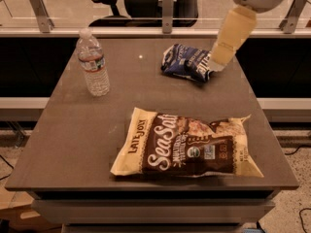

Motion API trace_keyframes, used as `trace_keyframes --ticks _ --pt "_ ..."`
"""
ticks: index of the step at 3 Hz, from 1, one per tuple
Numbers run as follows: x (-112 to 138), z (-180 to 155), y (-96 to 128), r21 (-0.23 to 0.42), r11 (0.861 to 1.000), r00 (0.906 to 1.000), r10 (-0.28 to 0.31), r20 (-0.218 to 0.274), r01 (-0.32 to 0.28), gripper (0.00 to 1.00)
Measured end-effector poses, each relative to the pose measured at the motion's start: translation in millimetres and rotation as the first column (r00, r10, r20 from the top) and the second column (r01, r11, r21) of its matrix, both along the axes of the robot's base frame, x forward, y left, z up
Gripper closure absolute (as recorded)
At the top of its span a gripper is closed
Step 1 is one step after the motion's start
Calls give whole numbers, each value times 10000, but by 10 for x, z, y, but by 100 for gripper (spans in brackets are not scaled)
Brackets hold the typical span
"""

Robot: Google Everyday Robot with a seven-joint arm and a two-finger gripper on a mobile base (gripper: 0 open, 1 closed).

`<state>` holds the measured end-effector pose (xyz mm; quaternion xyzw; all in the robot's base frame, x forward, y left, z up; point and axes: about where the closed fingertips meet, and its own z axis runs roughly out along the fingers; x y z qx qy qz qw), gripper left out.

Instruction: Pick blue chip bag

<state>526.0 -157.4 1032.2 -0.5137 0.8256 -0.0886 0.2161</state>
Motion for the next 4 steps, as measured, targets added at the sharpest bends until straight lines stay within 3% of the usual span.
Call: trace_keyframes --ticks 2,4 --pt "735 -302 -138 199 9977 9971 -634 -414 643 0" --pt "1304 -488 -91 692 9959 9981 -559 -260 576 0"
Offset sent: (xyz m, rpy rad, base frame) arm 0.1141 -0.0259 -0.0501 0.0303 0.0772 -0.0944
